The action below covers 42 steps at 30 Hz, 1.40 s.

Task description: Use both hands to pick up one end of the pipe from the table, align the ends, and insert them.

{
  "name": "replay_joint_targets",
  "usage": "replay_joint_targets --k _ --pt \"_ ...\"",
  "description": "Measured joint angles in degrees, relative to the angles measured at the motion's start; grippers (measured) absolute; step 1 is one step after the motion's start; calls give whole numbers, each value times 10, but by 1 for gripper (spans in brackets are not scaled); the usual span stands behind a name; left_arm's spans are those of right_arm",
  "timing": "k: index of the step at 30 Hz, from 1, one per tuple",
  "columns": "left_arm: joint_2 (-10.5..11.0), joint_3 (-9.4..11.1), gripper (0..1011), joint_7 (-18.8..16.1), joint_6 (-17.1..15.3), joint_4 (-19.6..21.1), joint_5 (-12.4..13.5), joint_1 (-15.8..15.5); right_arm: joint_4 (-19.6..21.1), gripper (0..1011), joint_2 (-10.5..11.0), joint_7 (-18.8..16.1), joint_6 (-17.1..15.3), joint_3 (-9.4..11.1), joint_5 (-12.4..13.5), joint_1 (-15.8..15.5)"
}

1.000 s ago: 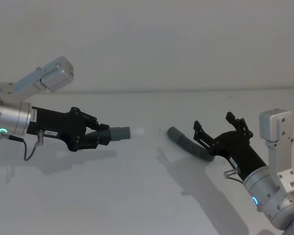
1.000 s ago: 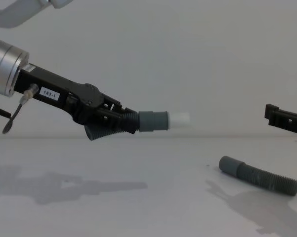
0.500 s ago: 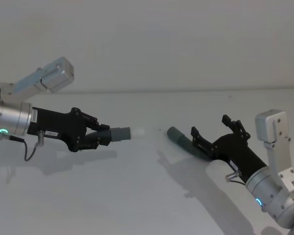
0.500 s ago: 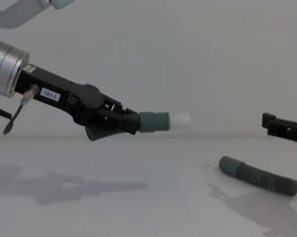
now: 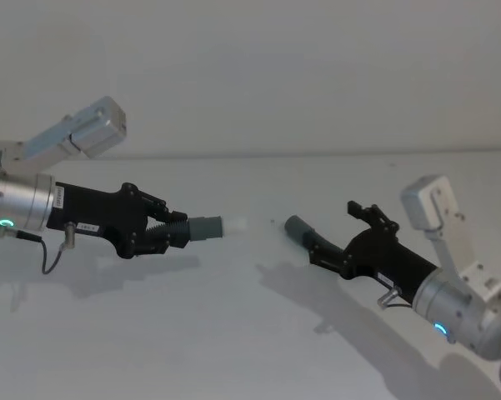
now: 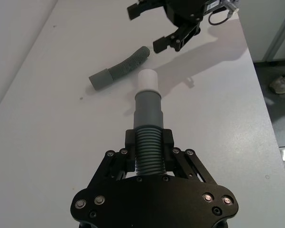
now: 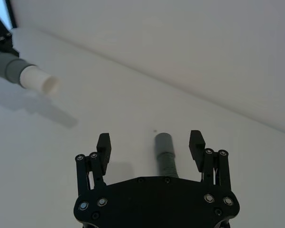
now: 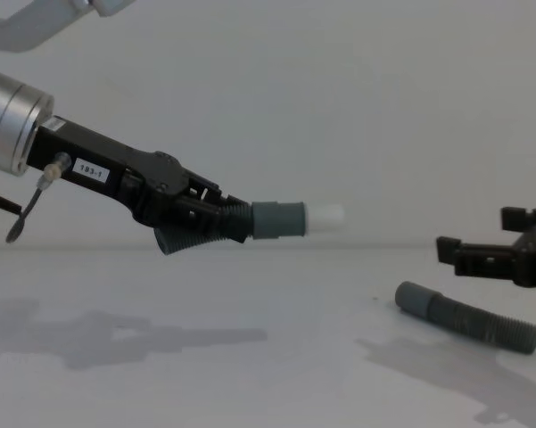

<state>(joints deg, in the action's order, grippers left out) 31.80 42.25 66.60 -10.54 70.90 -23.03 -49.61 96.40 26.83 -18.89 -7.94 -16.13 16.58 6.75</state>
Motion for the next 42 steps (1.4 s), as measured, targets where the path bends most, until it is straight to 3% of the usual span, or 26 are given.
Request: replay_joint_targets --k 12,21,28,42 --pt "0 0 292 0 0 0 0 0 -90 1003 15 -112 -53 -52 0 125" --pt "0 0 292 0 0 0 0 0 -135 1003 15 -153 -78 -72 4 180" --pt "0 0 292 0 0 0 0 0 -140 1003 17 -155 -82 -76 6 184" --pt "0 0 292 0 0 0 0 0 -129 1003 26 -101 -83 -82 -18 146"
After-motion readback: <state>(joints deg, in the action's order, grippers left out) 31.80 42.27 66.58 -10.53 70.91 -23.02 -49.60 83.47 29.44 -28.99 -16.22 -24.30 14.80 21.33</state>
